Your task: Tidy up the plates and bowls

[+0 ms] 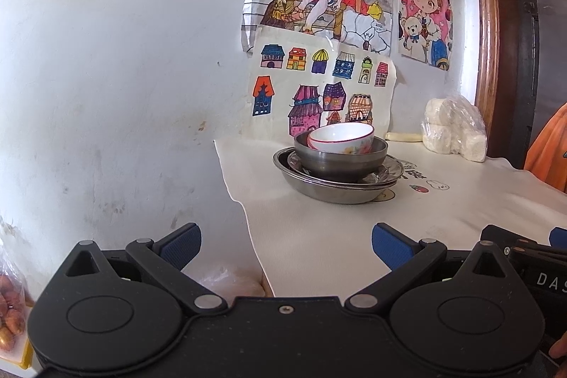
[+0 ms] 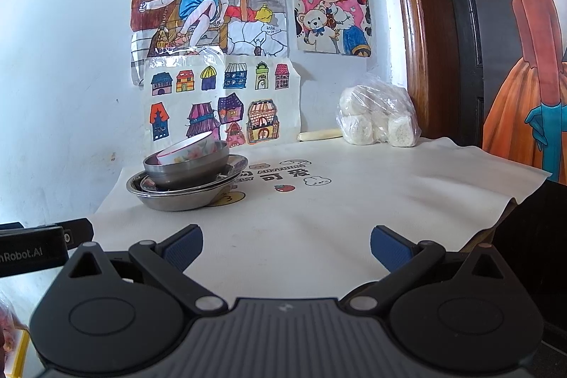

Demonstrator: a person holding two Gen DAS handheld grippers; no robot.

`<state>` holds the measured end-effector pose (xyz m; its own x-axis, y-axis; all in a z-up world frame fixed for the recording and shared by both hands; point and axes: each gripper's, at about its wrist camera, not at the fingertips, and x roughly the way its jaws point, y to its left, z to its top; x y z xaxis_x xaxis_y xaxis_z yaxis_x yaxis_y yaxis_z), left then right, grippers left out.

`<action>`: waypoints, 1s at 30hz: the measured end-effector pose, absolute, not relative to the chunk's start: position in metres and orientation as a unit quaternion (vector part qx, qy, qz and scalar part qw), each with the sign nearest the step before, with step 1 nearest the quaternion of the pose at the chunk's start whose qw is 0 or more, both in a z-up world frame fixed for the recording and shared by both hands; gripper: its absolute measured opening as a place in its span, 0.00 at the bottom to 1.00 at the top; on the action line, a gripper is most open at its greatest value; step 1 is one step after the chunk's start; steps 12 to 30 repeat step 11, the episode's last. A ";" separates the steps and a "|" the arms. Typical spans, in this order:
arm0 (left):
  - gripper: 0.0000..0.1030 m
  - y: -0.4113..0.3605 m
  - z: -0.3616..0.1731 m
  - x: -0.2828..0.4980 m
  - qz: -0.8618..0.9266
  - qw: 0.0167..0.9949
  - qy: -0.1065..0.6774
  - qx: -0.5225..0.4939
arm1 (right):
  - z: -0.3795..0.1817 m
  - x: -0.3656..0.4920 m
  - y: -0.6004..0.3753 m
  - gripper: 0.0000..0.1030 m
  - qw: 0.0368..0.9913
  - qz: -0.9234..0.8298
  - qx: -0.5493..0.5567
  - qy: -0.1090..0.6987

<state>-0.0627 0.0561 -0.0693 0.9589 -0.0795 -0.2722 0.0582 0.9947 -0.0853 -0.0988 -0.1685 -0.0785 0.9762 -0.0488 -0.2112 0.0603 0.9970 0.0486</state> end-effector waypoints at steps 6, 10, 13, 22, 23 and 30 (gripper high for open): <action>0.99 0.056 -0.069 -0.062 -0.037 0.989 0.139 -0.037 | -0.078 -0.099 -0.169 1.00 0.994 -0.027 0.027 0.106; 0.99 0.055 -0.069 -0.062 -0.039 0.989 0.139 -0.035 | -0.078 -0.099 -0.169 1.00 0.994 -0.027 0.027 0.106; 0.99 0.055 -0.069 -0.062 -0.039 0.989 0.140 -0.035 | -0.078 -0.099 -0.168 1.00 0.994 -0.028 0.027 0.106; 0.99 0.055 -0.069 -0.062 -0.039 0.989 0.140 -0.035 | -0.078 -0.099 -0.168 1.00 0.994 -0.028 0.027 0.106; 0.99 0.055 -0.069 -0.062 -0.039 0.989 0.140 -0.035 | -0.078 -0.099 -0.168 1.00 0.994 -0.028 0.027 0.106; 0.99 0.055 -0.069 -0.062 -0.039 0.989 0.140 -0.035 | -0.078 -0.099 -0.168 1.00 0.994 -0.028 0.027 0.106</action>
